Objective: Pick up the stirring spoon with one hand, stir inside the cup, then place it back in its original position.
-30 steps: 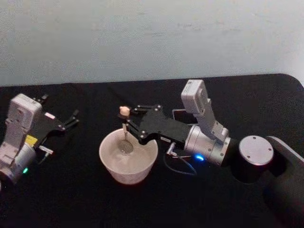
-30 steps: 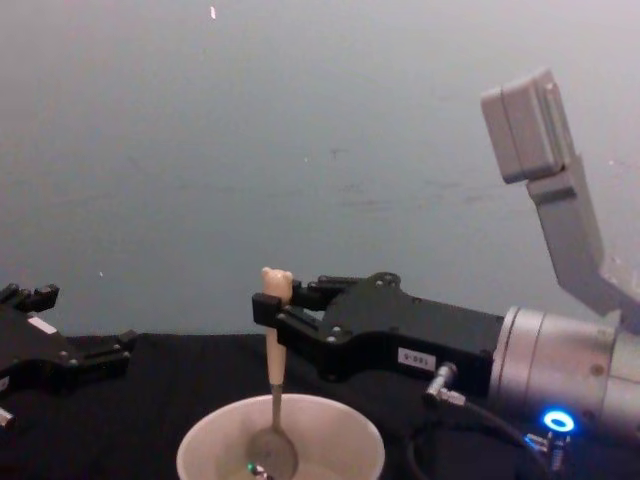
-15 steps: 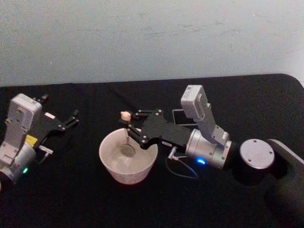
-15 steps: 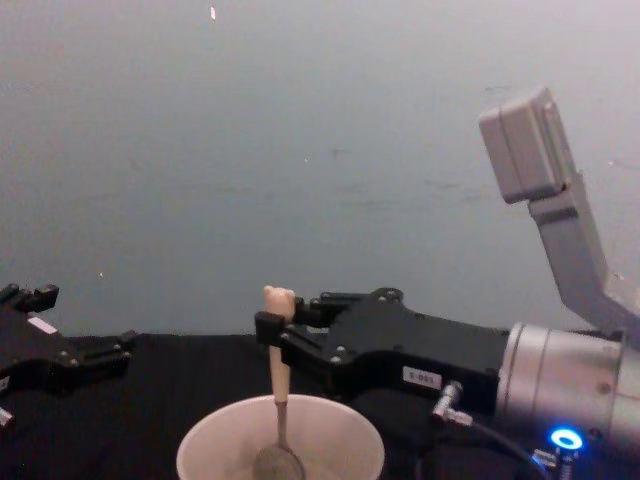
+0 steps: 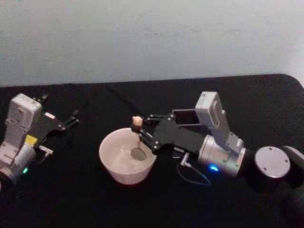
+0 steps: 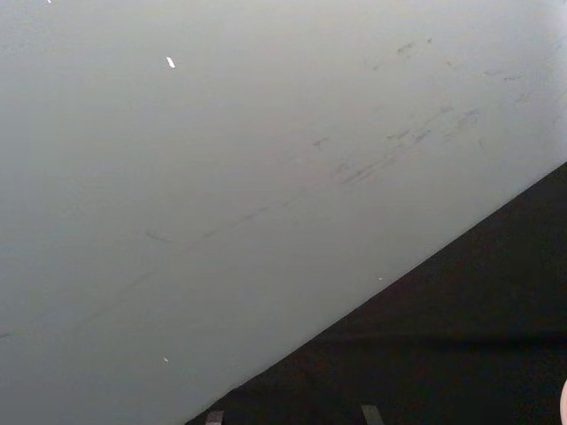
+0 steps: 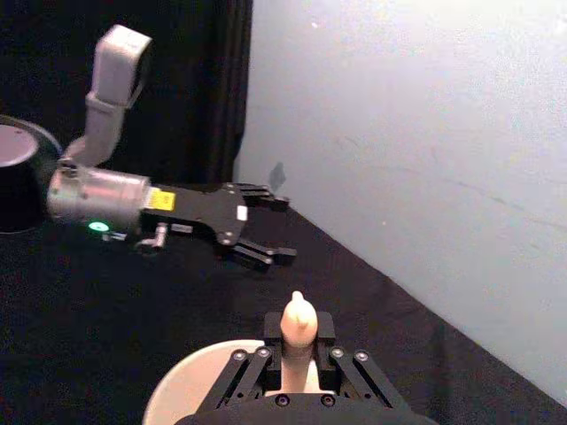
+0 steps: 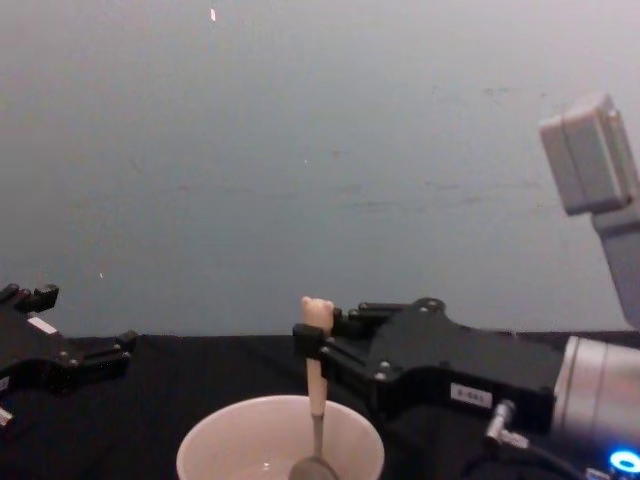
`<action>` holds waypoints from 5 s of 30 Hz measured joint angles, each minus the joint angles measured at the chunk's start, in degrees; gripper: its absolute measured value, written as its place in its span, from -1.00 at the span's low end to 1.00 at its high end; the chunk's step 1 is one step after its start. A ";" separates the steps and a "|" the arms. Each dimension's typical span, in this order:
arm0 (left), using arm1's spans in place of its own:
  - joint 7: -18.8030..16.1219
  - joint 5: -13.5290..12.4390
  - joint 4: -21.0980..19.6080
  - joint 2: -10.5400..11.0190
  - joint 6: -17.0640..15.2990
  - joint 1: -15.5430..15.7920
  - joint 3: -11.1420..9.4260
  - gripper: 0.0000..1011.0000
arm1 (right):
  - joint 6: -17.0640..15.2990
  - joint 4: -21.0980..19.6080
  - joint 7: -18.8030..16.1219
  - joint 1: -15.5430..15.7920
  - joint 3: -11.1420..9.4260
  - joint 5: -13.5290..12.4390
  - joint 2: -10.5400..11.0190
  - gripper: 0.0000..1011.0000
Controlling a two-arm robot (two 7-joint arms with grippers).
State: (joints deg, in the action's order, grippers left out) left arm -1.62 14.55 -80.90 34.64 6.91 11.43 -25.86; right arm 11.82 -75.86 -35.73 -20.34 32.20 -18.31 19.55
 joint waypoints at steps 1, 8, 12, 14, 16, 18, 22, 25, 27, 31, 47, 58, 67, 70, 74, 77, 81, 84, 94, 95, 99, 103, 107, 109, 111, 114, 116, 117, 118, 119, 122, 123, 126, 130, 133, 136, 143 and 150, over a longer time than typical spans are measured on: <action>0.00 0.00 0.00 0.00 0.00 0.00 0.00 0.98 | -0.05 -0.85 -0.20 0.55 0.00 -0.08 0.39 -0.58; 0.00 0.00 0.00 0.00 0.00 0.00 0.00 0.98 | -0.06 -2.95 -1.28 1.89 0.75 -0.50 0.91 -0.58; 0.00 0.00 0.00 0.00 0.00 0.00 0.00 0.98 | -0.18 -2.76 -1.67 1.65 1.57 -0.60 0.22 -0.58; 0.00 0.00 0.00 0.00 0.00 0.00 0.00 0.98 | -0.20 -2.56 -1.67 1.52 1.71 -0.58 0.06 -0.58; 0.00 0.00 0.00 0.00 0.00 0.00 0.00 0.98 | -0.26 -1.76 -1.66 1.02 2.06 -0.48 -0.60 -0.58; 0.00 0.00 0.00 0.00 0.00 0.00 0.00 0.98 | -0.31 -0.92 -1.56 0.43 2.30 -0.41 -1.28 -0.58; 0.00 0.00 0.00 0.00 0.00 0.00 0.00 0.98 | -0.29 0.73 -1.24 -0.68 2.42 -0.35 -2.41 -0.58; 0.00 0.00 0.00 0.00 0.00 0.00 0.00 0.98 | -0.18 1.66 -0.92 -1.40 2.32 -0.39 -3.10 -0.58; 0.00 0.00 0.00 0.00 0.00 0.00 0.00 0.98 | -0.02 2.31 -0.70 -1.87 2.11 -0.40 -3.41 -0.58; 0.00 0.00 0.00 0.00 0.00 0.00 0.00 0.98 | 0.13 3.17 -0.20 -2.41 1.70 -0.31 -3.66 -0.58; 0.00 0.00 0.00 0.00 0.00 0.00 0.00 0.98 | -0.39 1.01 0.95 -0.62 -0.37 -0.08 -1.45 -0.58; 0.00 0.00 0.00 0.00 0.00 0.00 0.00 0.98 | -1.10 -2.91 -0.01 2.05 -0.32 -0.73 0.70 -0.58; 0.00 0.00 0.00 0.00 0.00 0.00 0.00 0.98 | -1.46 -3.51 -1.21 2.06 1.24 -0.89 0.32 -0.58; 0.00 0.00 0.00 0.00 0.00 0.00 0.00 0.98 | -1.54 -2.65 -1.36 1.38 1.77 -1.08 -0.44 -0.58; 0.00 0.00 0.00 0.00 0.00 0.00 0.00 0.98 | -1.54 -1.74 -1.42 0.68 2.12 -1.16 -1.18 -0.58; 0.00 0.00 0.00 0.00 0.00 0.00 0.00 0.98 | -1.44 -0.72 -1.41 -0.11 2.31 -1.19 -1.90 -0.58; 0.00 0.00 0.00 0.00 0.00 0.00 0.00 0.98 | -1.22 0.86 -1.07 -1.15 2.39 -1.12 -2.87 -0.58; 0.00 0.00 0.00 0.00 0.00 0.00 0.00 0.98 | -1.08 2.00 -0.52 -1.90 2.24 -1.01 -3.45 -0.58; 0.00 0.00 0.00 0.00 0.00 0.00 0.00 0.98 | -0.75 3.91 1.22 -2.84 0.66 -0.63 -3.91 -0.58; 0.00 0.00 0.00 0.00 0.00 0.00 0.00 0.98 | -0.75 3.88 1.39 -2.72 0.38 -0.63 -3.72 -0.58; 0.00 0.00 0.00 0.00 0.00 0.00 0.00 0.98 | -0.95 3.17 1.50 -2.11 -0.33 -0.88 -3.09 -0.58; 0.00 0.00 0.00 0.00 0.00 0.00 0.00 0.98 | -1.25 1.80 1.52 -1.08 -0.94 -1.31 -2.21 -0.58; 0.00 0.00 0.00 0.00 0.00 0.00 0.00 0.98 | -1.56 0.23 1.42 0.06 -1.32 -1.68 -1.20 -0.58; 0.00 0.00 0.00 0.00 0.00 0.00 0.00 0.98 | -1.76 -0.79 1.29 0.75 -1.47 -1.97 -0.62 -0.58; 0.00 0.00 0.00 0.00 0.00 0.00 0.00 0.98 | -1.91 -1.69 0.99 1.36 -1.53 -2.23 -0.11 -0.58; 0.00 0.00 0.00 0.00 0.00 0.00 0.00 0.98 | -2.02 -2.97 0.48 2.16 -1.47 -2.54 0.54 -0.58; 0.00 0.00 0.00 0.00 0.00 0.00 0.00 0.98 | -2.13 -3.53 0.25 2.51 -1.31 -2.64 0.81 -0.58; 0.00 0.00 0.00 0.00 0.00 0.00 0.00 0.98 | -2.18 -3.75 0.10 2.65 -1.20 -2.66 0.92 -0.58; 0.00 0.00 0.00 0.00 0.00 0.00 0.00 0.98 | -2.28 -4.14 -0.04 2.90 -0.92 -2.66 1.08 -0.58; 0.00 0.00 0.00 0.00 0.00 0.00 0.00 0.98 | -2.35 -4.27 -0.15 2.98 -0.76 -2.66 1.12 -0.58; 0.00 0.00 0.00 0.00 0.00 0.00 0.00 0.98 | -2.54 -4.64 -0.52 3.13 -0.03 -2.65 1.09 -0.58; 0.00 0.00 0.00 0.00 0.00 0.00 0.00 0.98 | -2.57 -4.68 -0.59 3.13 0.14 -2.64 1.05 -0.58; 0.00 0.00 0.00 0.00 0.00 0.00 0.00 0.98 | -2.63 -4.45 -0.77 2.77 0.94 -2.53 0.40 -0.58; 0.00 0.00 0.00 0.00 0.00 0.00 0.00 0.98 | -2.64 -3.90 -0.77 2.17 1.42 -2.39 -0.31 -0.58; 0.00 0.00 0.00 0.00 0.00 0.00 0.00 0.98 | -2.53 -2.97 -0.75 1.25 1.90 -2.19 -1.21 -0.58; 0.00 0.00 0.00 0.00 0.00 0.00 0.00 0.98 | -2.30 -1.92 -0.54 0.45 2.10 -1.95 -1.88 -0.58; 0.00 0.00 0.00 0.00 0.00 0.00 0.00 0.98 | -1.46 0.68 0.79 -1.17 1.91 -0.96 -3.25 -0.58; 0.00 0.00 0.00 0.00 0.00 0.00 0.00 0.98 | -1.04 2.20 1.75 -1.81 0.94 -0.40 -3.59 -0.58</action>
State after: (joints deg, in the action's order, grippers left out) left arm -1.62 14.55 -80.90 34.65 6.91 11.43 -25.86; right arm 10.79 -73.67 -33.98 -22.15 33.14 -18.71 15.96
